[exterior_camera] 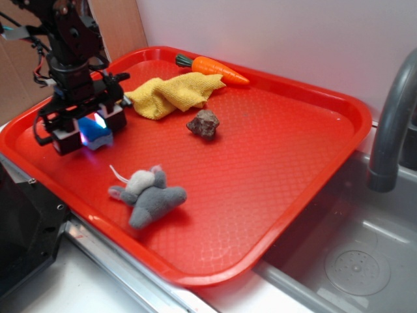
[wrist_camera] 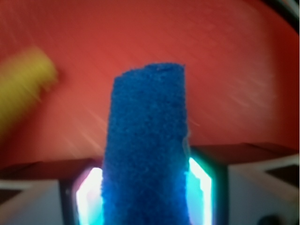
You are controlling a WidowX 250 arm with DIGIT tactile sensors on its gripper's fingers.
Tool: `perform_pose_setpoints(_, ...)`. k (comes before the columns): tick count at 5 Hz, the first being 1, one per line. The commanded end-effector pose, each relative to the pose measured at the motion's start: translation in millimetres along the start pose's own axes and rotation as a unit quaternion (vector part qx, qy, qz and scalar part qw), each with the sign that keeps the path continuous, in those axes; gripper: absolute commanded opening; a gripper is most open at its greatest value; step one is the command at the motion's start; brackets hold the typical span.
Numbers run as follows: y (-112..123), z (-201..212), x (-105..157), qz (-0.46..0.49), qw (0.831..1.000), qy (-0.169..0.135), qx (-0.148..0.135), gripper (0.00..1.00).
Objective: Grab the blue sponge.
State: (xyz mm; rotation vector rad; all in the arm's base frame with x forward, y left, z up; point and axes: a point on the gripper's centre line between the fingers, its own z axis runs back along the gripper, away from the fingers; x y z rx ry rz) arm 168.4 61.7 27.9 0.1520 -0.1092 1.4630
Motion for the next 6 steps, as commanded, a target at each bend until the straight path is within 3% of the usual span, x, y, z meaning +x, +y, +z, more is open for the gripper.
perform_pose_setpoints(1,-16,96,1,-0.244,0.967,0.059,-0.054,0.0)
perform_pose_setpoints(2,-15,128,-6,-0.359,0.926,0.062,-0.099,0.0)
perform_pose_setpoints(3,-11,163,-10,-0.468,0.871,0.054,-0.139,0.0)
perform_pose_setpoints(4,-4,185,-7,-0.57,0.802,0.046,-0.172,0.0)
perform_pose_setpoints(5,4,195,-3,-0.593,0.782,0.042,-0.186,0.0)
perform_pose_setpoints(6,-6,189,8,-0.58,0.792,0.108,-0.158,0.0)
